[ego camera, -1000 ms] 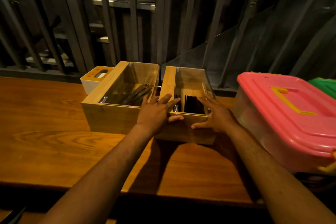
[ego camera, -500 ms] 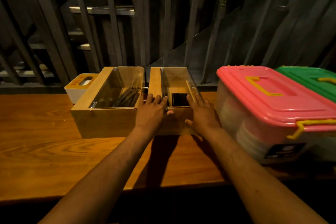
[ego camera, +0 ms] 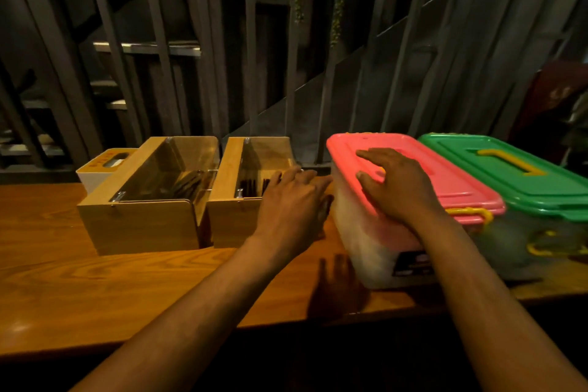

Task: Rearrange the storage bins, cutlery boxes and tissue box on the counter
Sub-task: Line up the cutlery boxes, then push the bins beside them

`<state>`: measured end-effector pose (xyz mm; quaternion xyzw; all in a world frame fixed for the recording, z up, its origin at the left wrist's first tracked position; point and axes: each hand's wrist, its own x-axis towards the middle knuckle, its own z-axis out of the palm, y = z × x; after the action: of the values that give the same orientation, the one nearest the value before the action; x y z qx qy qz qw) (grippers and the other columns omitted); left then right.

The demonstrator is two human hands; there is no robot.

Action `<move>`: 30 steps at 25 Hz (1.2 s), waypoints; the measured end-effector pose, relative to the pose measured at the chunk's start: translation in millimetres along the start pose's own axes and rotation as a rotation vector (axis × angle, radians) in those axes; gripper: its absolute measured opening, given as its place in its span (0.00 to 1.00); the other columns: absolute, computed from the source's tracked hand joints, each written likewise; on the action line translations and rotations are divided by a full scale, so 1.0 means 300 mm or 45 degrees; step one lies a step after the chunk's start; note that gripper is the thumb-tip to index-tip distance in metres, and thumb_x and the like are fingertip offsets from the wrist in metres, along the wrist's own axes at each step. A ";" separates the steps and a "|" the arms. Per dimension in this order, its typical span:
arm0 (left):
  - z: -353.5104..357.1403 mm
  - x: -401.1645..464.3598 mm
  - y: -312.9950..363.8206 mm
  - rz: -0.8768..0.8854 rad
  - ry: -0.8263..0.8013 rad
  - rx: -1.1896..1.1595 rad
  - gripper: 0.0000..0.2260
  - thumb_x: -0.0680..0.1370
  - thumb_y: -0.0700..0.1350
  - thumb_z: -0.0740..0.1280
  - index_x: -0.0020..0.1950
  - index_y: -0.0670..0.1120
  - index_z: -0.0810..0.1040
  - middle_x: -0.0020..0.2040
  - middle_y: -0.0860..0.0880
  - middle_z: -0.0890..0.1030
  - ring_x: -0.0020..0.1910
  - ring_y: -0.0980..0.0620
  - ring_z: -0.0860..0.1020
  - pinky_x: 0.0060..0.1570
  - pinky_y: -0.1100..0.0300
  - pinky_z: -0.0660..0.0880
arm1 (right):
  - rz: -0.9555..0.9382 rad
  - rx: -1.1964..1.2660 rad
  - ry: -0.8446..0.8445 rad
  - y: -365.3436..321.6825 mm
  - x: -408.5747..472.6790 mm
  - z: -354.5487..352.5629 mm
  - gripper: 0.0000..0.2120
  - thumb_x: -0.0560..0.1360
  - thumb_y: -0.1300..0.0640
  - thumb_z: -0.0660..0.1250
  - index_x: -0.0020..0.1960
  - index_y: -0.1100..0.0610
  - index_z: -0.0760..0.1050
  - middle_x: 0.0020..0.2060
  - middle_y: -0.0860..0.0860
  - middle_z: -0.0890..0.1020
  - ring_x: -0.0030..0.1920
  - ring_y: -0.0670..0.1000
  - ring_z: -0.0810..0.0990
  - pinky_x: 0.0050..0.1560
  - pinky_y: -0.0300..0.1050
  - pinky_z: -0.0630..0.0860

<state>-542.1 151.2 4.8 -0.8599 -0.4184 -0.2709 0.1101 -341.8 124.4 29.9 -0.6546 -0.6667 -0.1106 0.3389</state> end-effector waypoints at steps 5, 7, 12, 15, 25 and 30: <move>0.056 0.049 0.314 -0.013 0.078 -0.082 0.21 0.79 0.59 0.54 0.67 0.53 0.75 0.62 0.47 0.80 0.64 0.43 0.74 0.60 0.46 0.72 | 0.126 -0.025 -0.131 0.312 -0.101 -0.167 0.20 0.74 0.45 0.68 0.64 0.52 0.78 0.62 0.53 0.81 0.62 0.55 0.78 0.61 0.46 0.71; 0.096 0.047 0.422 -0.041 0.020 -0.087 0.23 0.79 0.62 0.51 0.69 0.55 0.72 0.65 0.48 0.78 0.66 0.44 0.72 0.62 0.46 0.71 | 0.162 -0.027 -0.175 0.412 -0.136 -0.212 0.24 0.73 0.40 0.66 0.63 0.52 0.78 0.63 0.54 0.80 0.62 0.55 0.78 0.62 0.46 0.70; 0.144 0.017 0.480 -0.156 0.075 -0.046 0.23 0.79 0.64 0.52 0.68 0.55 0.73 0.68 0.50 0.74 0.68 0.47 0.70 0.61 0.46 0.72 | 0.032 -0.134 -0.402 0.501 -0.193 -0.232 0.47 0.58 0.19 0.57 0.73 0.40 0.65 0.74 0.54 0.66 0.74 0.58 0.62 0.75 0.55 0.56; 0.164 0.006 0.452 -0.128 0.147 0.033 0.21 0.80 0.62 0.54 0.65 0.53 0.74 0.66 0.49 0.76 0.66 0.48 0.72 0.54 0.49 0.75 | -0.142 -0.191 -0.410 0.526 -0.177 -0.169 0.46 0.57 0.26 0.57 0.74 0.38 0.59 0.74 0.57 0.65 0.75 0.61 0.60 0.76 0.57 0.51; 0.234 0.085 0.318 -0.172 0.170 0.113 0.22 0.81 0.61 0.52 0.67 0.50 0.71 0.68 0.47 0.72 0.69 0.47 0.67 0.59 0.52 0.73 | -0.231 -0.101 -0.355 0.523 0.011 0.014 0.40 0.65 0.43 0.73 0.74 0.39 0.61 0.74 0.54 0.66 0.76 0.58 0.59 0.76 0.59 0.49; 0.287 0.171 0.238 -0.167 0.138 0.106 0.22 0.82 0.62 0.52 0.68 0.49 0.70 0.68 0.48 0.71 0.70 0.47 0.66 0.57 0.52 0.75 | -0.191 -0.109 -0.362 0.556 0.118 0.121 0.40 0.66 0.40 0.72 0.74 0.39 0.60 0.75 0.53 0.65 0.75 0.61 0.59 0.75 0.62 0.53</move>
<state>-428.4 176.2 -35.2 -0.8093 -0.4782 -0.3062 0.1503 -191.8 193.8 -25.4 -0.6258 -0.7496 -0.0702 0.2039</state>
